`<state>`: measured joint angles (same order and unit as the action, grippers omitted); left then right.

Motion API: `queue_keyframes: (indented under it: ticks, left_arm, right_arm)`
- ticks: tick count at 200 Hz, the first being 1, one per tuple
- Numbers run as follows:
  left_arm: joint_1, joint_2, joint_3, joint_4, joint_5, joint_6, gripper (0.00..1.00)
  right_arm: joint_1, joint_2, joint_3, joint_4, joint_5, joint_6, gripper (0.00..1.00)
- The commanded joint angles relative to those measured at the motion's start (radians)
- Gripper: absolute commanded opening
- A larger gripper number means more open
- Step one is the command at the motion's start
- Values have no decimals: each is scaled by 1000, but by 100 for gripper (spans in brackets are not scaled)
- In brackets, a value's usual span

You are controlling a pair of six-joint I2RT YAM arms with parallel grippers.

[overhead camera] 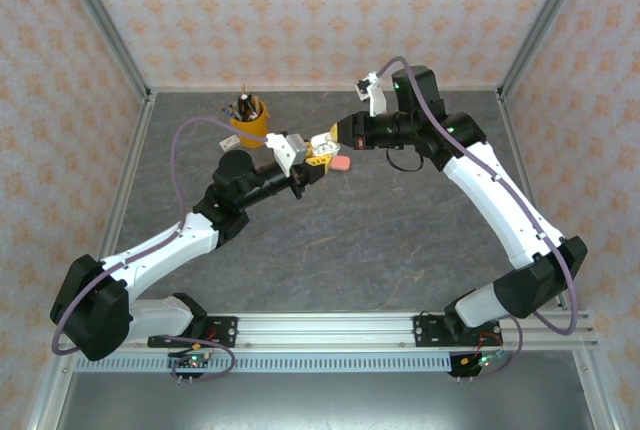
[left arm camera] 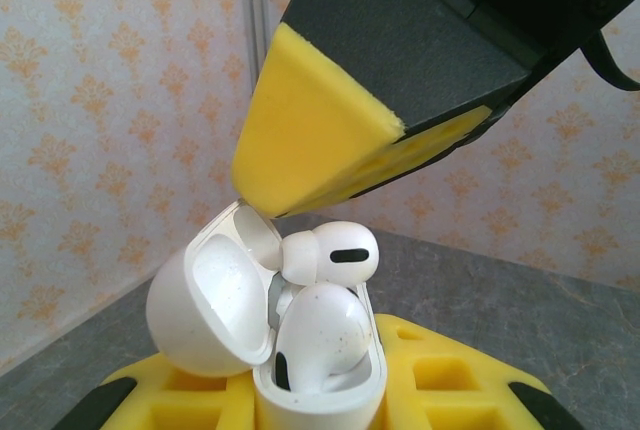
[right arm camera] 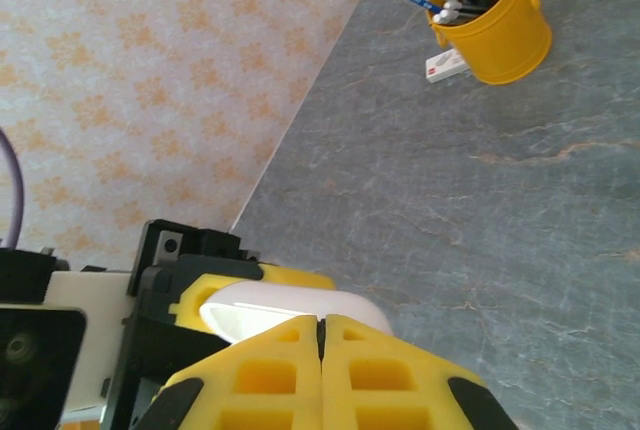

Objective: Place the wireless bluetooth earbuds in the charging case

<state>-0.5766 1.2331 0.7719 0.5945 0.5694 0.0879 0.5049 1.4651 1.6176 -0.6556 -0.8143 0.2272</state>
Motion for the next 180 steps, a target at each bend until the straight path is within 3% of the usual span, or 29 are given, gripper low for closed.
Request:
queue_keyframes:
  ticks: [1,115,149,180]
  left_arm:
    - [-6,-26,26,44,18,22,0]
    - [-6,-20,36,43,19,23,0]
    - [-6,-19,36,41,23,23,0]
    - [-6,-22,31,41,20,25,0]
  right_arm:
    - [1,-9,-7,28,-60,-2,6]
    - [1,-74,-60,14,-39,-21,6]
    - [1,-89,-61,69,29,33,20]
    - [1,-125,-60,93,102,63,21]
